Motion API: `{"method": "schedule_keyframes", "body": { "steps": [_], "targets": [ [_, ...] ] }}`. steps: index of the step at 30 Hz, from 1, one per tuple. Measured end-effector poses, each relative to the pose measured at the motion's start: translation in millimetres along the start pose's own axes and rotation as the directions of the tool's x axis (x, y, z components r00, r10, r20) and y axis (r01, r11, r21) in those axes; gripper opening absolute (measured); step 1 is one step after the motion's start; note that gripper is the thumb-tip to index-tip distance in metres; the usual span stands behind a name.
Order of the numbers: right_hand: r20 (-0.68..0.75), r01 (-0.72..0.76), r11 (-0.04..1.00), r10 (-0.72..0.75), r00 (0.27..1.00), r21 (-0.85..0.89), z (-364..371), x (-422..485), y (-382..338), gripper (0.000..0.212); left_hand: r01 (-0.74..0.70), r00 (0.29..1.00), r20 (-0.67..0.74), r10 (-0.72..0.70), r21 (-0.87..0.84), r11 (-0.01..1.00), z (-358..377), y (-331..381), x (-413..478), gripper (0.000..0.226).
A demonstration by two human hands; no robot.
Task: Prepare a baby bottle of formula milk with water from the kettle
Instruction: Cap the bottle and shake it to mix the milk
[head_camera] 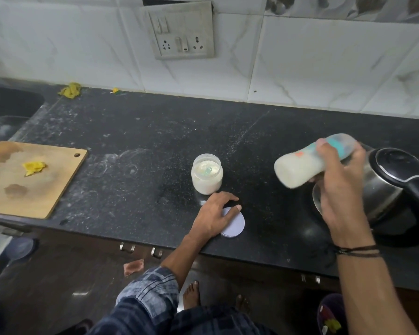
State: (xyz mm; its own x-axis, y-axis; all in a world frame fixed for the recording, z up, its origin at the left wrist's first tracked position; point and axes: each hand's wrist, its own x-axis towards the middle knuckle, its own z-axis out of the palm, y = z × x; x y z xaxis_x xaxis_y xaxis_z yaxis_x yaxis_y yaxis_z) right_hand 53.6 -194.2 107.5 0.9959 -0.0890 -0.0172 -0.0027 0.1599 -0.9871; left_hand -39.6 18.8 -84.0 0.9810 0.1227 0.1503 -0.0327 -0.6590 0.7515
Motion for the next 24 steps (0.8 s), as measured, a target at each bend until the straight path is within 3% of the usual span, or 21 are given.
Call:
{"method": "schedule_keyframes", "body": {
  "steps": [1,5,9,13,17,21,24],
  "targets": [
    [-0.015,-0.003,1.000,0.003,1.000,-0.007,1,1,-1,0.060,-0.001,1.000,0.000,0.001,0.004,1.000,0,0,0,0.035],
    [0.174,-0.015,0.990,0.040,0.984,-0.140,2,-6,2,0.056,-0.001,1.000,0.004,0.001,-0.002,1.000,-1,-1,-1,0.038],
    [-0.051,0.006,1.000,-0.005,0.999,0.013,-2,0,-2,0.062,0.009,1.000,0.004,-0.009,0.000,1.000,-2,2,0,0.035],
    [0.147,-0.016,0.994,0.031,0.989,-0.107,-2,-4,1,0.055,-0.003,1.000,0.008,0.003,0.002,1.000,-3,2,-1,0.036],
    [-0.075,-0.003,1.000,0.005,0.997,0.030,-6,2,1,0.060,-0.005,1.000,0.002,0.005,0.002,1.000,-3,4,-1,0.031],
    [0.062,-0.064,0.992,0.071,0.996,-0.106,-8,-2,7,0.060,0.004,1.000,0.014,-0.004,-0.008,1.000,-4,4,-1,0.033],
    [-0.059,-0.038,0.999,0.039,0.998,0.011,-11,0,7,0.051,0.010,1.000,0.016,-0.010,-0.009,1.000,-5,7,-1,0.034]
  ]
}}
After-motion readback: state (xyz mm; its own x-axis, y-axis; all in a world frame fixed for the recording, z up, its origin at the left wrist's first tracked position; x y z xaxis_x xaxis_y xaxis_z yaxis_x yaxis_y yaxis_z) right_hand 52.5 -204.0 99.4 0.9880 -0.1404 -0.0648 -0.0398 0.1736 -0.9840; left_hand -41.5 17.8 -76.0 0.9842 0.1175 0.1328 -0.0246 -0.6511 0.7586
